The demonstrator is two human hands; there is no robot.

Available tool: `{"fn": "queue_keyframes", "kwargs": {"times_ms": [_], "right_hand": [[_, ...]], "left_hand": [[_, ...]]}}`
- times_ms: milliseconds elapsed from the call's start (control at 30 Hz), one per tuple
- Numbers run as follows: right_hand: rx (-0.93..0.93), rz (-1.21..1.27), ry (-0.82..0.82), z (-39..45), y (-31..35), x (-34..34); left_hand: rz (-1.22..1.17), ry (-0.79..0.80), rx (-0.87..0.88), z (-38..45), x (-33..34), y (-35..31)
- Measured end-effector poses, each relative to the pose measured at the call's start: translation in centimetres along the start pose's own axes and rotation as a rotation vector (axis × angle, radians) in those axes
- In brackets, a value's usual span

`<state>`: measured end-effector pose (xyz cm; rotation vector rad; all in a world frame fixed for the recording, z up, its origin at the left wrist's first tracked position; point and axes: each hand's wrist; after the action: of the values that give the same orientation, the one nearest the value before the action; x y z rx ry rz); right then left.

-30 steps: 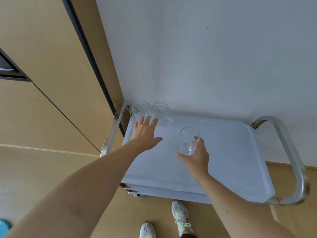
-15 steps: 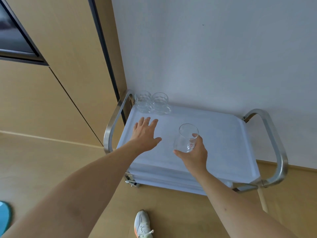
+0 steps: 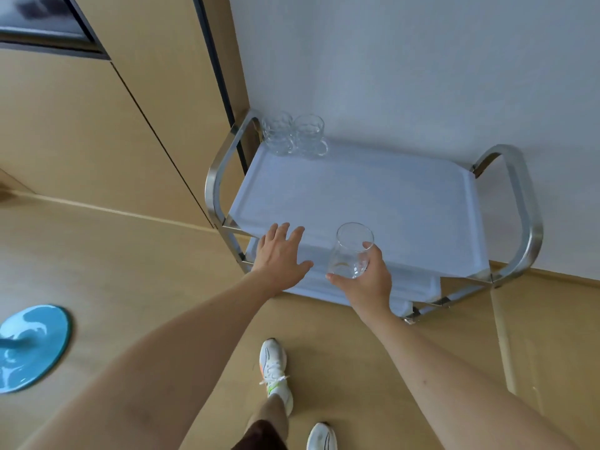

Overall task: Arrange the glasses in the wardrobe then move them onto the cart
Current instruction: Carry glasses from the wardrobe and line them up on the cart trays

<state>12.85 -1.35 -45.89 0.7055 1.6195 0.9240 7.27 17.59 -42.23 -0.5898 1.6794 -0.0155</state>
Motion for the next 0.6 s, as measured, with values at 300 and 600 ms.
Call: {"fn": "queue_keyframes", "kwargs": {"times_ms": [300,600], "right_hand": [[0.077,-0.024,0.07,-3.1,-2.7,3.7],[0.103,-0.029,0.113,-1.9,-8.2,11.4]], "left_hand": [[-0.043,0.088,-0.065,-1.6,5.6,4.3],[-0.05,0.102,-0.074,1.0,12.4,10.6]]}}
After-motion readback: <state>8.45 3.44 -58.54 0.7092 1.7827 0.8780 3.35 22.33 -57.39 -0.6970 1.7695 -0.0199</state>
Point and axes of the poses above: each hand's wrist, its own z-axis towards the middle knuckle, its own x-axis out of the palm, y = z × x, and after that the axes turned 1 degree about x, right-handed
